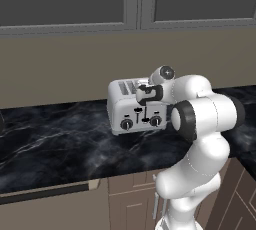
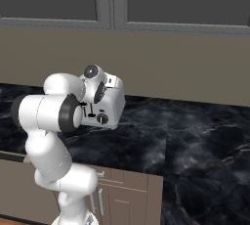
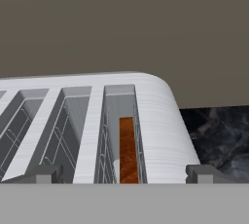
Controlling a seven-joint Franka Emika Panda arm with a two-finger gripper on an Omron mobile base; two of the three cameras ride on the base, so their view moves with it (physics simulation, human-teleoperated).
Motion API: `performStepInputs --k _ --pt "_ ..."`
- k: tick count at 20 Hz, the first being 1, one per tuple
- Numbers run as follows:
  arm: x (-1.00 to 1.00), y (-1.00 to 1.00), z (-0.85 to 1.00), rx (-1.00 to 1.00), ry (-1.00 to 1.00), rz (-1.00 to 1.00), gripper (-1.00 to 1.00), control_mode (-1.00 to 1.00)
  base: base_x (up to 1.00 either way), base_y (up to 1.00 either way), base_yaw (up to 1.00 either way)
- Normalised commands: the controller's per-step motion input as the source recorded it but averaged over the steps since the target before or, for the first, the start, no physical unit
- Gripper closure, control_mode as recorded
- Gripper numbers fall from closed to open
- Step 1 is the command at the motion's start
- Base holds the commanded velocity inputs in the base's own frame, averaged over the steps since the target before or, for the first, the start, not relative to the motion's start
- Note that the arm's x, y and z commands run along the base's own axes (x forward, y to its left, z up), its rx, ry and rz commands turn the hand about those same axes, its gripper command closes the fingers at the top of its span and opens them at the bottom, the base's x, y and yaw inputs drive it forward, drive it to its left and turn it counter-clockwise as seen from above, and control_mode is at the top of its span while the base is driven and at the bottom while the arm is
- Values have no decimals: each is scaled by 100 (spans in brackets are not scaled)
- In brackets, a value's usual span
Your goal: Start the toaster. Once the lever pops up, take the bread to the plate on the dining counter.
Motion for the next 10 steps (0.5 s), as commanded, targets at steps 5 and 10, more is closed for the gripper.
performStepInputs --k 5,10 --pt "0 0 0 0 0 0 -100 -100 0 0 0" --pt "0 0 0 0 0 0 -100 -100 0 0 0"
